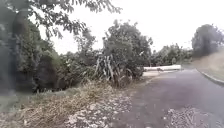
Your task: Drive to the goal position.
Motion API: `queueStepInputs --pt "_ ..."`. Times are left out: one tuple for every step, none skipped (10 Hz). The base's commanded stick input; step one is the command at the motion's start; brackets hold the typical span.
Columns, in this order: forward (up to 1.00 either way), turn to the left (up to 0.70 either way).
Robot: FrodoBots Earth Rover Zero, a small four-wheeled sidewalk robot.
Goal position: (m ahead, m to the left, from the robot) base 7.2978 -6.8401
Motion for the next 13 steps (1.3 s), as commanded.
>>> queueStepInputs --pt "0.45 -0.27" --pt "0.45 -0.27" --pt "0.45 -0.27" --pt "0.45 -0.27" --pt "0.45 -0.27" --pt "0.45 -0.27" --pt "0.45 -0.27" --pt "0.45 -0.27" --pt "0.45 -0.27" --pt "0.45 -0.27" --pt "0.45 -0.27" --pt "0.45 -0.27" --pt "0.45 -0.27"
